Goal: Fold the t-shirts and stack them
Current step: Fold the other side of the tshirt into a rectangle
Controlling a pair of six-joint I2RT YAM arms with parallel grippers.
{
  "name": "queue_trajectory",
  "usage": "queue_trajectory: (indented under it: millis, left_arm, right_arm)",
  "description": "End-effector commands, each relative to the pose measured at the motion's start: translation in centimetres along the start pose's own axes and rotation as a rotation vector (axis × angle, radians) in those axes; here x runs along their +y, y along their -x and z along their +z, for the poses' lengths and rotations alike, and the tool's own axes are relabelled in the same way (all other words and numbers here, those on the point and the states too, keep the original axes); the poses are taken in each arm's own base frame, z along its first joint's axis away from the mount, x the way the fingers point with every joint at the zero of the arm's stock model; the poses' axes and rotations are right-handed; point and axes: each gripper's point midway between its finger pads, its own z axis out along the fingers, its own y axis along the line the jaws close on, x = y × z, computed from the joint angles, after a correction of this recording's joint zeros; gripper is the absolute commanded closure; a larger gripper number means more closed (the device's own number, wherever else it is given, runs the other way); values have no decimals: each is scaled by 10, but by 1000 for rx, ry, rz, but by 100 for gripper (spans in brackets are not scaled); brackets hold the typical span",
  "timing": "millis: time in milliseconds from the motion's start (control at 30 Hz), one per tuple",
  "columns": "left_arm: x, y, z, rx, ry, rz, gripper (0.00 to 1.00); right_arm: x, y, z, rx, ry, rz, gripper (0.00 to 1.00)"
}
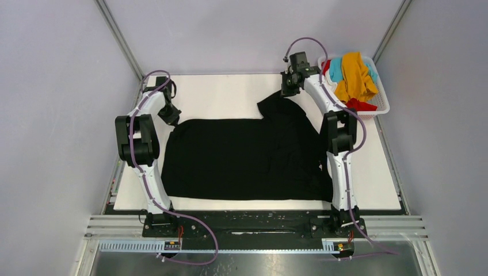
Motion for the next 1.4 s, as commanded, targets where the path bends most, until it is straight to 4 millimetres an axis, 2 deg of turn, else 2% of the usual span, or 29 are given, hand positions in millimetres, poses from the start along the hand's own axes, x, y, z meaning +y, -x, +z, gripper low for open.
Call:
queue_trajectory:
  millis: [0,200,333,567,667,800,1033,1200,1367]
  left_arm:
    - [-7,11,-31,-47,-86,-7,100]
    - [4,-7,-32,-30,-98,-6,100]
    - [11,-17,-32,-18,-101,-16,100]
    - [27,-18,-56,-81,-115,-32,100]
    - [36,-20,-62,-95,-109,-40,100]
    - [42,-16,-67,-120,-99,-47,100]
    - [33,2,-89,-166,-144,-62,100]
    - [55,-5,-94,-197,-91,-73,100]
    - [70,-16,-91,-183,-50,-82,100]
  right_arm:
    - [44,10,-65,-69,131,-249,100]
    - [49,-39,-109,-28,128,-395,100]
    - [49,-83,-137,28,147,-421,100]
    - [51,-153,-175,170,129,-499,100]
    - [43,-175,-190,228,94,-508,100]
    - [29,-187,-211,239,29,-491,100]
    - [23,-188,-242,214,-29,-430,100]
    - [17,-210,-258,271,-29,-405,100]
    - [27,-228,-272,306,43,-365,100]
